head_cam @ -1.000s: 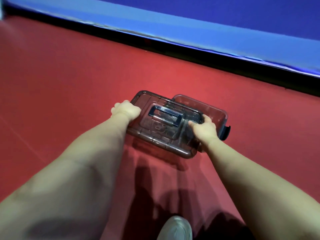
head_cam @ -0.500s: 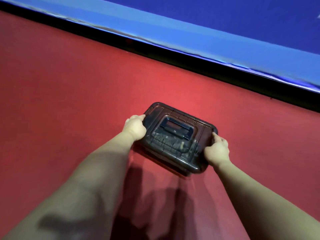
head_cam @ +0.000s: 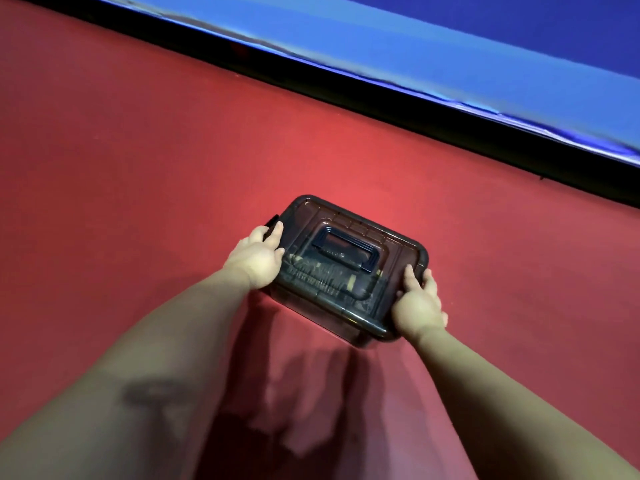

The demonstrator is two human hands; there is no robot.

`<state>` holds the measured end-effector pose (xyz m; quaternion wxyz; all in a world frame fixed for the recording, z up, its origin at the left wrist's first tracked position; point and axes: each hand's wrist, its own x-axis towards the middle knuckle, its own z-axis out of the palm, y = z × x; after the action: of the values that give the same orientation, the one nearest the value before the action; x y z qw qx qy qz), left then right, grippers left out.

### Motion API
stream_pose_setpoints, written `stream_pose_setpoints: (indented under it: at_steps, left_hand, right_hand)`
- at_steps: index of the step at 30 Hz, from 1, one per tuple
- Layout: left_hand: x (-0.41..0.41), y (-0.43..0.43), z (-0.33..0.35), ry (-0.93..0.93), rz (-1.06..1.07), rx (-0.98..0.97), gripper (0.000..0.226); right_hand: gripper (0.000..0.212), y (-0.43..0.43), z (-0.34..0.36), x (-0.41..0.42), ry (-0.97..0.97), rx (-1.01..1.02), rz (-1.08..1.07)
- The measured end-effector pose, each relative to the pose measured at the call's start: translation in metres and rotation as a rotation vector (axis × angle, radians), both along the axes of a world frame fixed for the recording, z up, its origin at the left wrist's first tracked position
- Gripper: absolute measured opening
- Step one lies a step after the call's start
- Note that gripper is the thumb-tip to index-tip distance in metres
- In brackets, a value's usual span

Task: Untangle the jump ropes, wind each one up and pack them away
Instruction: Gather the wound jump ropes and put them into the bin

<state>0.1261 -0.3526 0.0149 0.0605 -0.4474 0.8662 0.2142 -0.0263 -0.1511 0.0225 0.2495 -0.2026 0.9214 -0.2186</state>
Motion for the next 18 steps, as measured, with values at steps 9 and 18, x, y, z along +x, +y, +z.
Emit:
stream_pose_setpoints:
  at_steps: [9, 18]
  left_hand:
    - [-0.056, 0.064, 0.022, -0.145, -0.353, -0.13, 0.065]
    - [-0.064, 0.096, 0.003, -0.219, -0.45, -0.114, 0.055]
  right_hand:
    - [0.093, 0.004, 0.0, -0.007, -0.061, -0.091, -0.205]
    - [0.078, 0.023, -0.029, 0.031, -0.596, -0.662, -0.599]
